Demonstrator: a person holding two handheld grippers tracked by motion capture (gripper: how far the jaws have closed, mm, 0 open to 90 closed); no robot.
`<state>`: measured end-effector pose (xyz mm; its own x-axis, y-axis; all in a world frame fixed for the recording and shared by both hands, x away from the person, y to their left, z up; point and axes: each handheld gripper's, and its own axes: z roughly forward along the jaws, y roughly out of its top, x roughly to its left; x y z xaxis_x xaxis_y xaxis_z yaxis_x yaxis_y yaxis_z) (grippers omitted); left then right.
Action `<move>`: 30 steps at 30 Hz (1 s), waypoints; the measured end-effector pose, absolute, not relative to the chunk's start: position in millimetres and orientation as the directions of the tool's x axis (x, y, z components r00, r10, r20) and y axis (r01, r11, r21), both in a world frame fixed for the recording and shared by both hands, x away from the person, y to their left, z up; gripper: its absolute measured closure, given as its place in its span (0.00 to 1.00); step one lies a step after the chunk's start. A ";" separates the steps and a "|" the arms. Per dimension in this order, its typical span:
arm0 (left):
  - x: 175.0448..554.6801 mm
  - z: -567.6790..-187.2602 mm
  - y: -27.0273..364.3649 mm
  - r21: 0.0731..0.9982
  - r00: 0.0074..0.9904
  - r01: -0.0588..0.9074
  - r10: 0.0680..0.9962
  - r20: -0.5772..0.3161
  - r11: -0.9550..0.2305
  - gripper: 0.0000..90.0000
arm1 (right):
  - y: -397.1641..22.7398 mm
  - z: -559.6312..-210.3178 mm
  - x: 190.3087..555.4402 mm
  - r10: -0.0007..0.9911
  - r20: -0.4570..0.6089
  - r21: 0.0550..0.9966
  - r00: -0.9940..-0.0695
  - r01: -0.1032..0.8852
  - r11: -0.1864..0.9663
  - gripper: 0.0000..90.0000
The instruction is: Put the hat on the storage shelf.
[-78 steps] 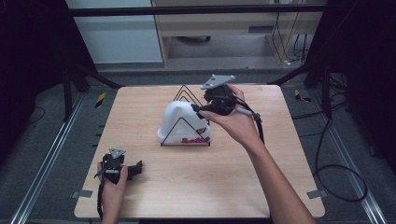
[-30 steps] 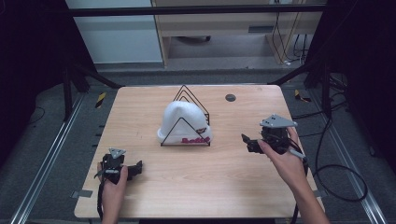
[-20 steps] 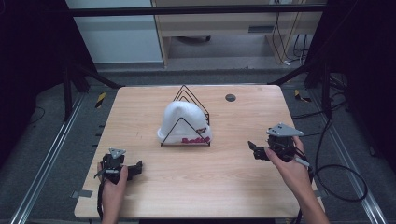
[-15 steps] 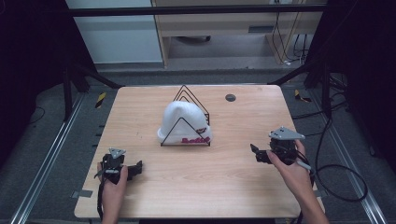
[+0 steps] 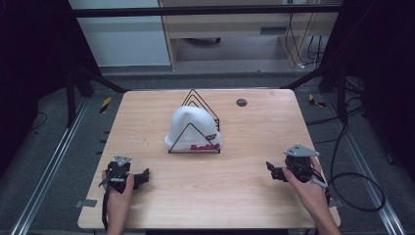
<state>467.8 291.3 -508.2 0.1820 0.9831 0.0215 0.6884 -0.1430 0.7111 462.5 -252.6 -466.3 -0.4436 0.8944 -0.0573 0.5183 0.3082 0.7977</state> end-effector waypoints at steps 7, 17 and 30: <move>467.7 -508.3 291.3 0.711 0.182 0.688 0.983 0.022 -0.143 0.00 | -253.6 -481.2 461.5 0.895 -0.051 0.785 -0.443 0.536 0.310 0.11; 467.7 -508.2 291.3 0.711 0.182 0.688 0.983 0.022 -0.143 0.00 | -252.3 -498.5 458.7 0.901 -0.033 0.773 -0.433 0.561 0.298 0.11; 467.7 -508.3 291.3 0.712 0.182 0.688 0.983 0.022 -0.143 0.00 | -243.4 -509.7 455.7 0.898 -0.017 0.764 -0.440 0.573 0.296 0.11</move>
<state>467.7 291.3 -508.3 0.1823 0.9830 0.0216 0.6875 -0.1431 0.7119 455.7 -243.4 -509.7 -0.4403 0.8977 -0.0168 0.5734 0.2955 0.7642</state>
